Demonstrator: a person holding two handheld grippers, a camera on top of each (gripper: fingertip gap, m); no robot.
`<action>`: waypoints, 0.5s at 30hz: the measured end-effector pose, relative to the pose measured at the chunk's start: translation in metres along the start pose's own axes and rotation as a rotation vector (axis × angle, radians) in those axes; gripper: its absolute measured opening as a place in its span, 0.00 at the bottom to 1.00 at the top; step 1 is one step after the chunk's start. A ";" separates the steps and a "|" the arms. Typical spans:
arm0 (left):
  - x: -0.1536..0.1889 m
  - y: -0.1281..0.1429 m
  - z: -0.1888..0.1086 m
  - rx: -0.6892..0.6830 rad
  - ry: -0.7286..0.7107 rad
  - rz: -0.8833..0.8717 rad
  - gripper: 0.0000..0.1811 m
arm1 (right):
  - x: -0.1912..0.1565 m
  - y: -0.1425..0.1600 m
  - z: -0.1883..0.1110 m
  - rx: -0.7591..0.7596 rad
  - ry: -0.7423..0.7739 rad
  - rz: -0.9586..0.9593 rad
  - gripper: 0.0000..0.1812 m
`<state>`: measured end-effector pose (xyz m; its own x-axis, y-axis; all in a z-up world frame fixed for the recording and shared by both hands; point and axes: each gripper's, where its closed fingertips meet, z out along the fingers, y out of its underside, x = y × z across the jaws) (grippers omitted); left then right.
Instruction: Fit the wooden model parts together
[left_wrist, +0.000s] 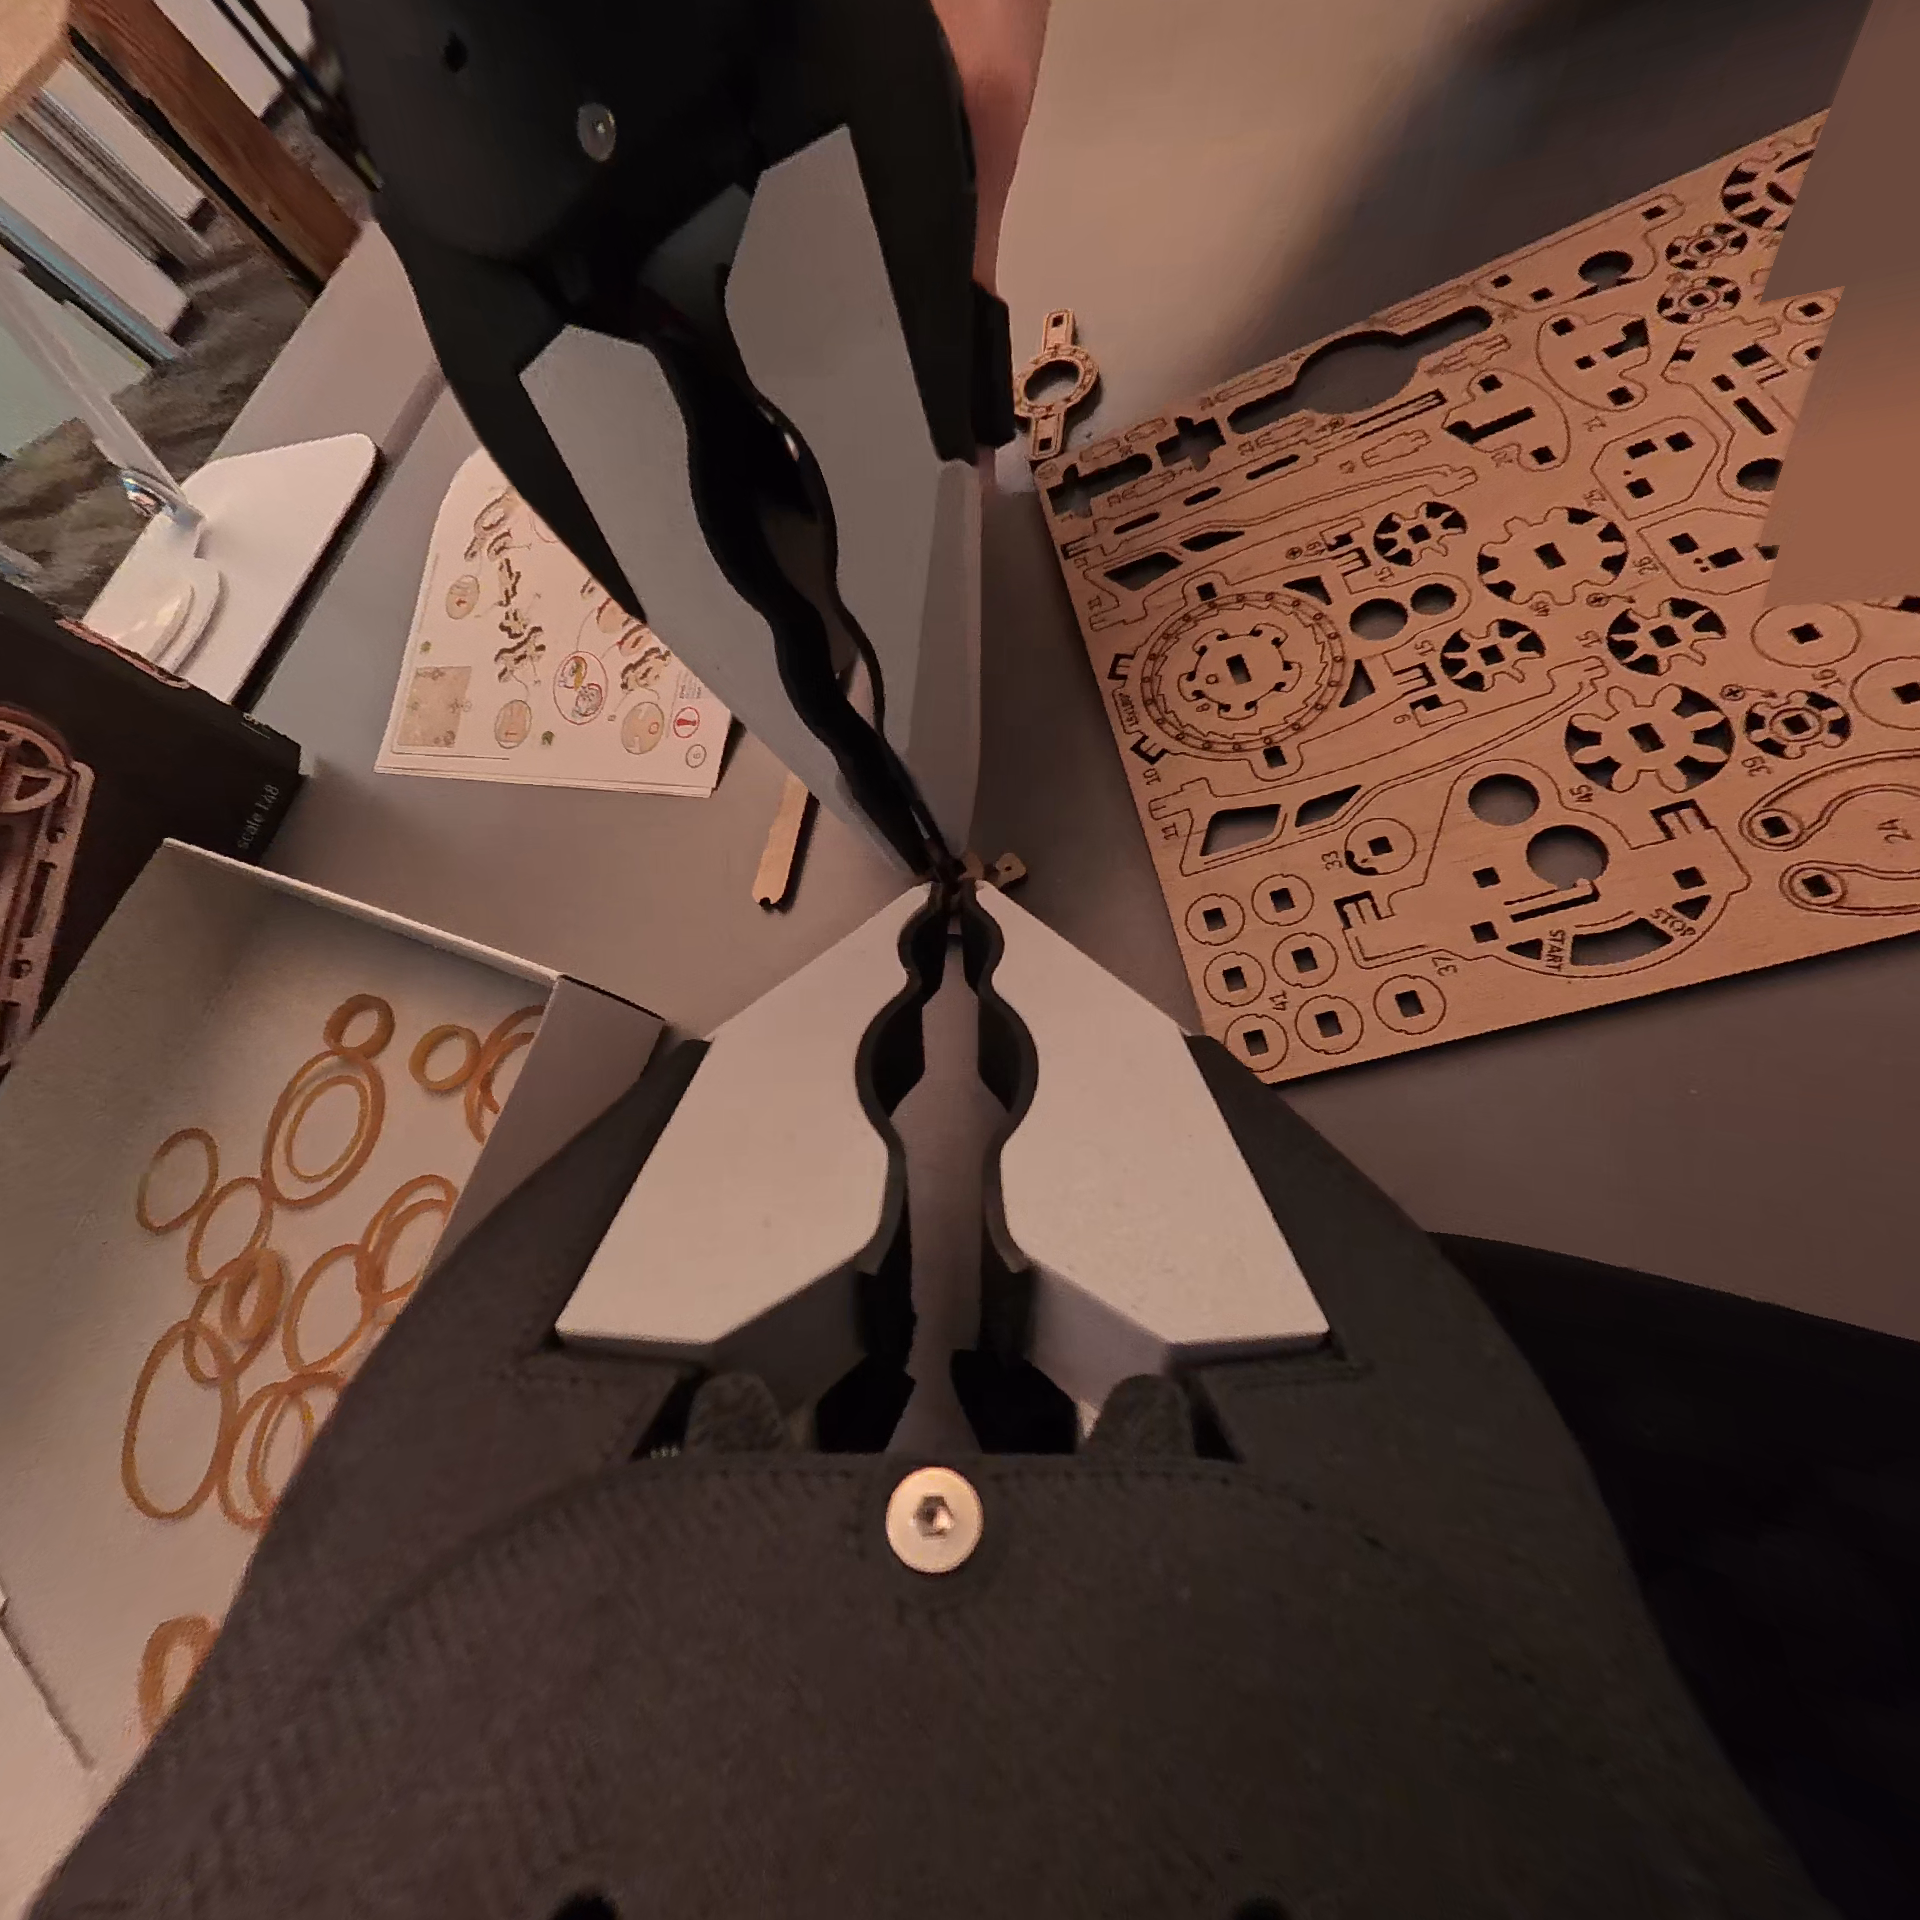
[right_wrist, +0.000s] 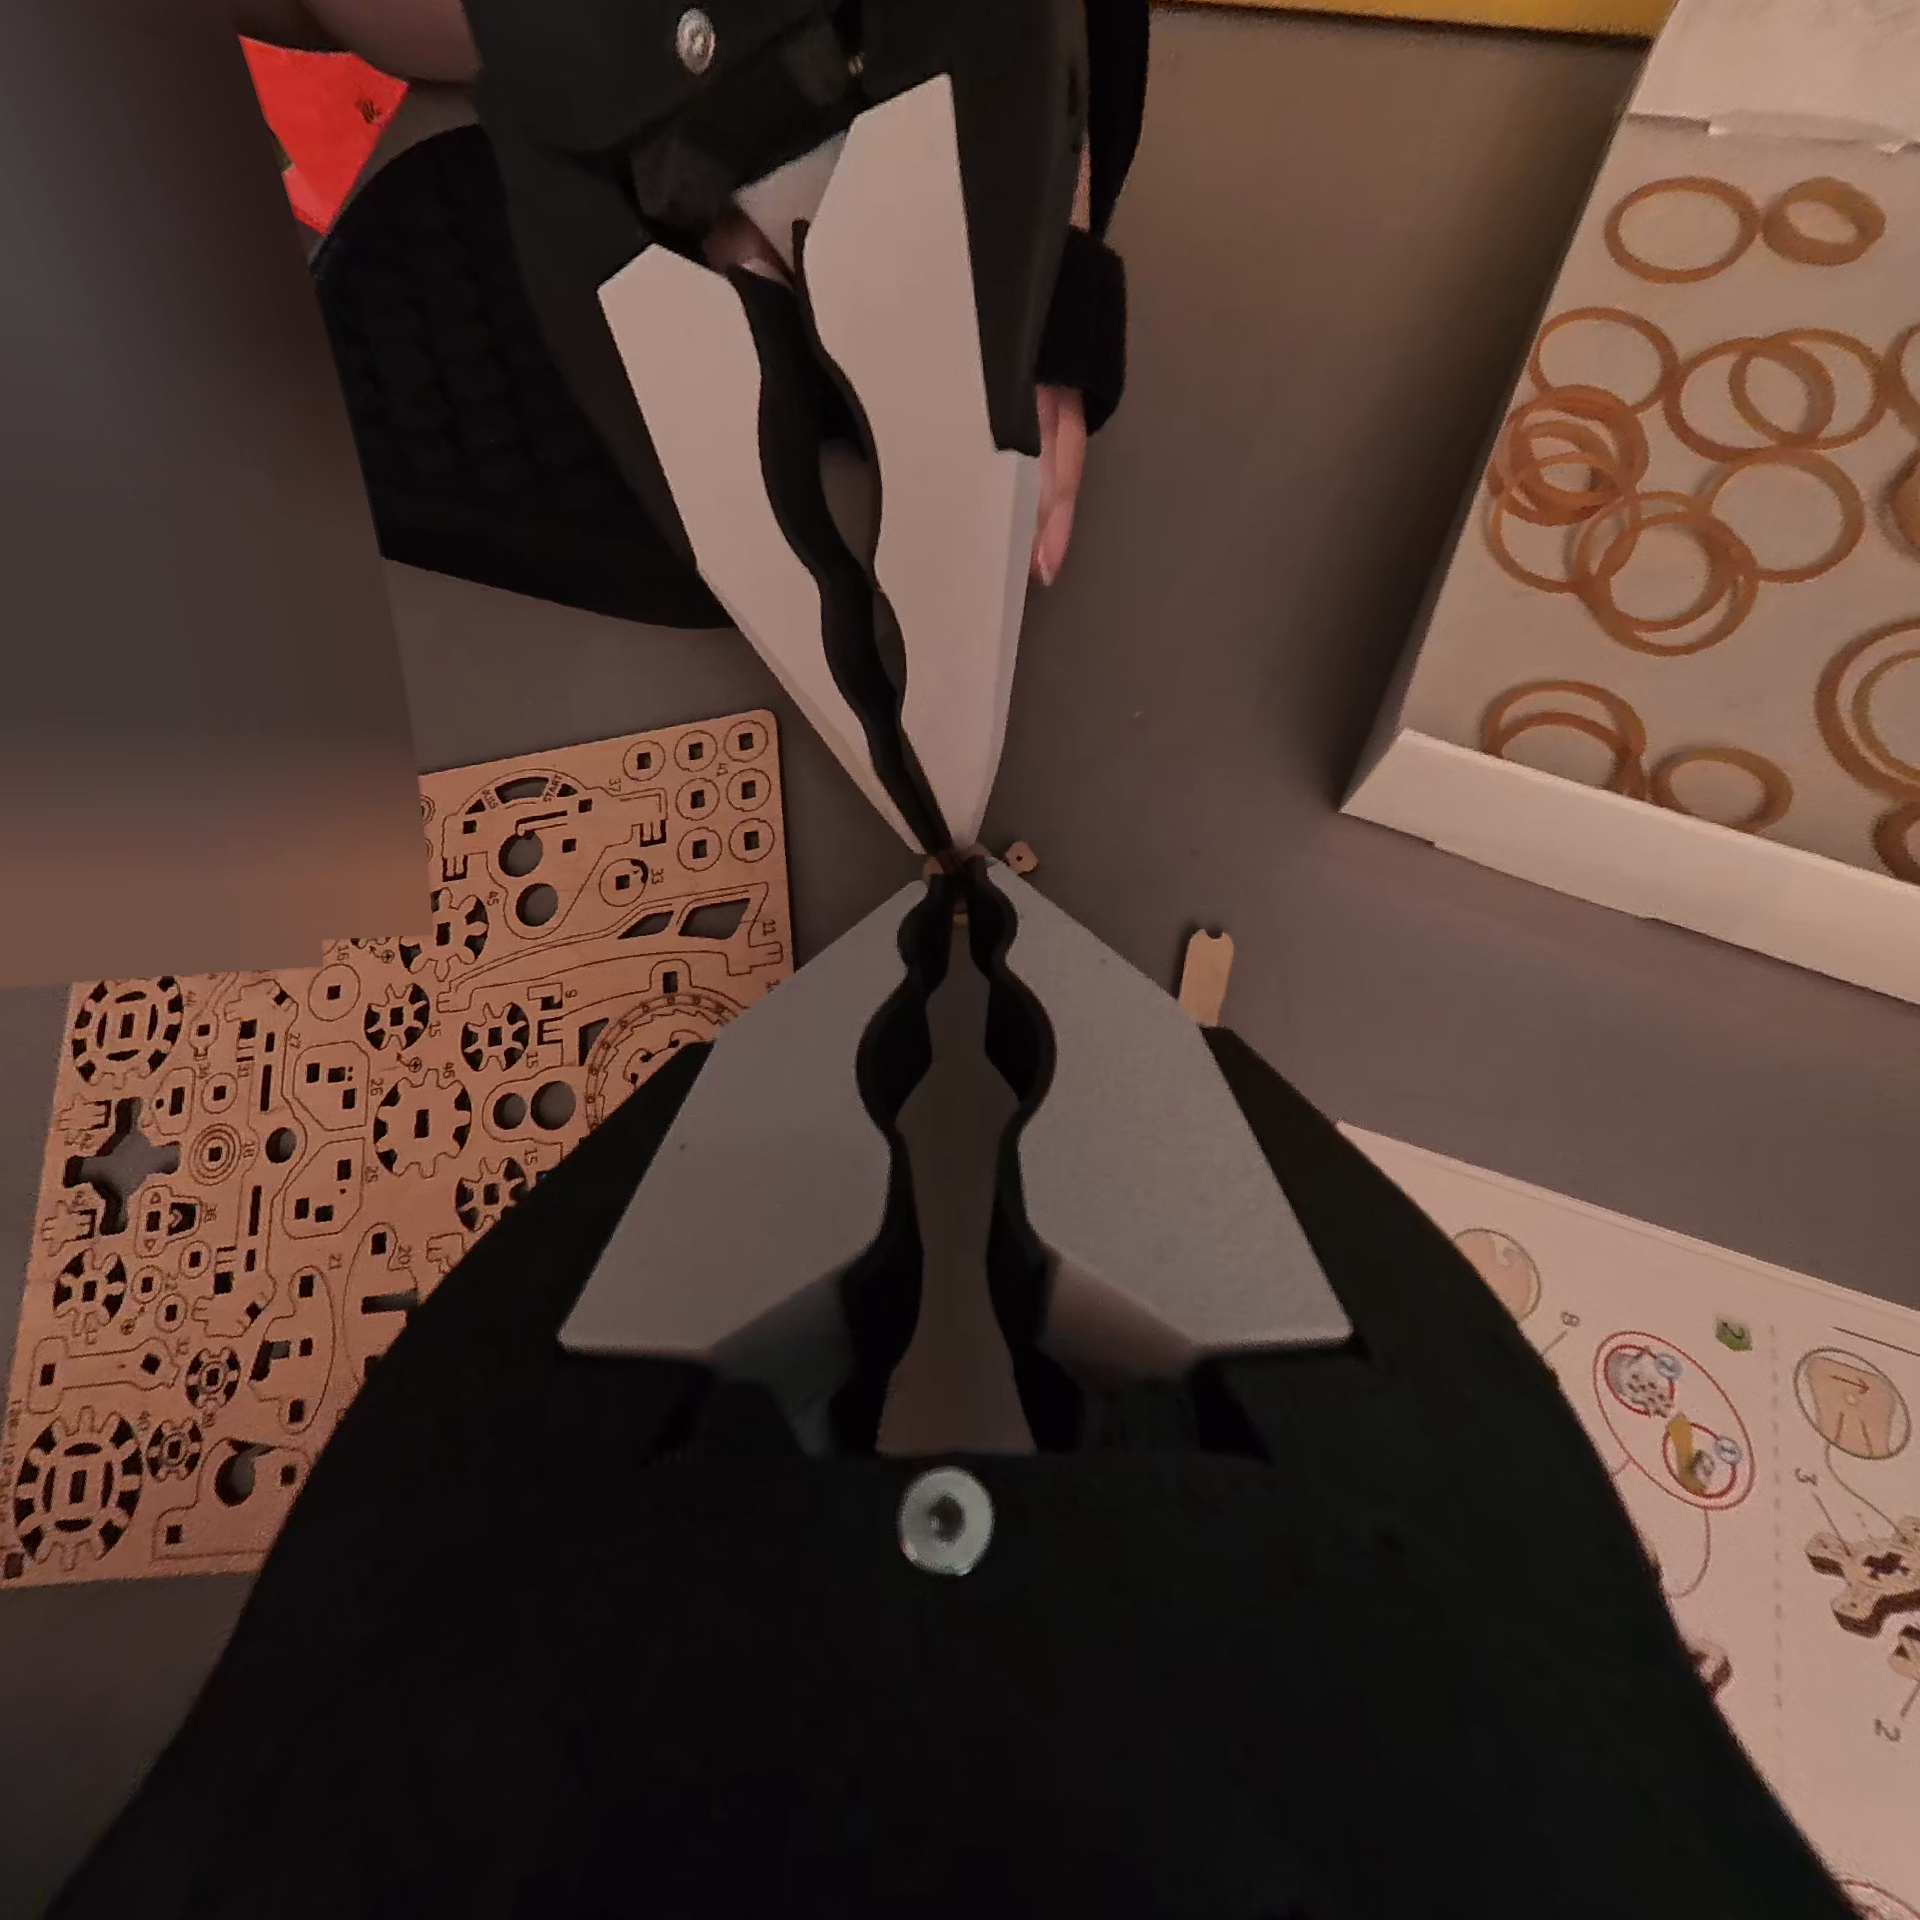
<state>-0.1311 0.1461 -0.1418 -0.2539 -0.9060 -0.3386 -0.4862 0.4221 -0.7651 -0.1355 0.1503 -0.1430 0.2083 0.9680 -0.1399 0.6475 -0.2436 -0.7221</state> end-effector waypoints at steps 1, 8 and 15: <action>0.000 0.000 0.000 -0.001 -0.014 0.015 0.00 | 0.001 -0.001 0.000 0.004 0.000 -0.006 0.03; -0.006 -0.003 -0.003 0.025 -0.073 0.033 0.04 | 0.005 -0.007 -0.002 0.069 -0.056 0.142 0.02; -0.016 -0.016 -0.015 0.129 -0.160 0.048 0.09 | 0.016 -0.008 -0.011 0.147 -0.112 0.474 0.01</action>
<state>-0.1318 0.1537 -0.1159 -0.1331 -0.8827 -0.4508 -0.3632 0.4666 -0.8064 -0.1293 0.1666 -0.1324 0.3687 0.7557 -0.5413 0.3896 -0.6544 -0.6481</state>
